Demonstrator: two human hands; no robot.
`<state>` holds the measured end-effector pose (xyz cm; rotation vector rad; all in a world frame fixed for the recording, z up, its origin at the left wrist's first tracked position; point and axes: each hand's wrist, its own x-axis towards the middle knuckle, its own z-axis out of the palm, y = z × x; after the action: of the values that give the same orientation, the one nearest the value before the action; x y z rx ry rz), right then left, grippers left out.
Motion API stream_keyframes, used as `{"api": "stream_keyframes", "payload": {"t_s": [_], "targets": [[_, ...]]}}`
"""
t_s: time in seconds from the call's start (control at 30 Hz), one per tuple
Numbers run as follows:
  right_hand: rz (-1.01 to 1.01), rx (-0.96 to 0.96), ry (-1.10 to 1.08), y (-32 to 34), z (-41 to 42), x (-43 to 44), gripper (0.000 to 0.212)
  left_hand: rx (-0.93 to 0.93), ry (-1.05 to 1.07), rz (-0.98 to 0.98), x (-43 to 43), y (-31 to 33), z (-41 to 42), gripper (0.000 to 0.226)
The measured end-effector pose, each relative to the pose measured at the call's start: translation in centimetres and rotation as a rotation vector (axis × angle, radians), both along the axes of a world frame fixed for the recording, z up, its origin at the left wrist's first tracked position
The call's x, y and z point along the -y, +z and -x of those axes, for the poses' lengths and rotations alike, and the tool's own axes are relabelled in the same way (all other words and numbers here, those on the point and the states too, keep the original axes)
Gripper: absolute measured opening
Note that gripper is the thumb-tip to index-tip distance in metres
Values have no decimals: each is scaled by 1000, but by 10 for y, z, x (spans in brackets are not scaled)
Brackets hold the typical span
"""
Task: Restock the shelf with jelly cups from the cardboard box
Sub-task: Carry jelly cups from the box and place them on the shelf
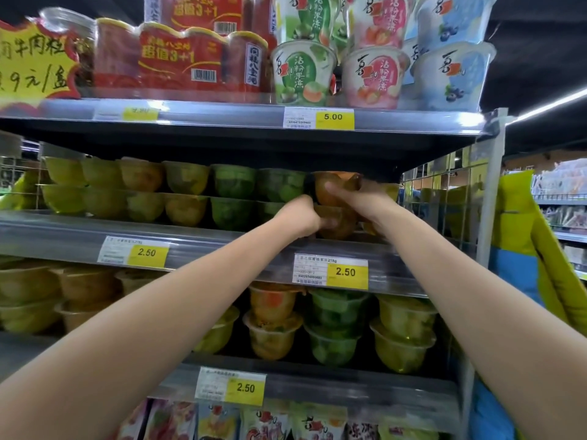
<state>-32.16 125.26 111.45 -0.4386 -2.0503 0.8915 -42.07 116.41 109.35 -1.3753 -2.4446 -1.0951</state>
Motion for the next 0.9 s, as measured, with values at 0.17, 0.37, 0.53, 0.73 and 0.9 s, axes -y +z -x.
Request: {"api": "stream_keyframes", "payload": {"t_s": [0.17, 0.37, 0.53, 0.73, 0.9], "targets": [[-58, 47, -43, 1, 2, -1, 56, 9, 20, -24, -1, -2, 1, 38], [-110, 117, -106, 1, 4, 0, 58, -43, 101, -28, -1, -5, 0, 42], [-161, 148, -122, 1, 2, 4, 52, -34, 134, -105, 6, -7, -2, 41], [-190, 109, -173, -7, -6, 1, 33, -230, 286, -153, 21, -9, -17, 41], [-373, 127, -378, -20, -23, 18, 51, -394, 363, -158, 51, -17, -31, 44]]}}
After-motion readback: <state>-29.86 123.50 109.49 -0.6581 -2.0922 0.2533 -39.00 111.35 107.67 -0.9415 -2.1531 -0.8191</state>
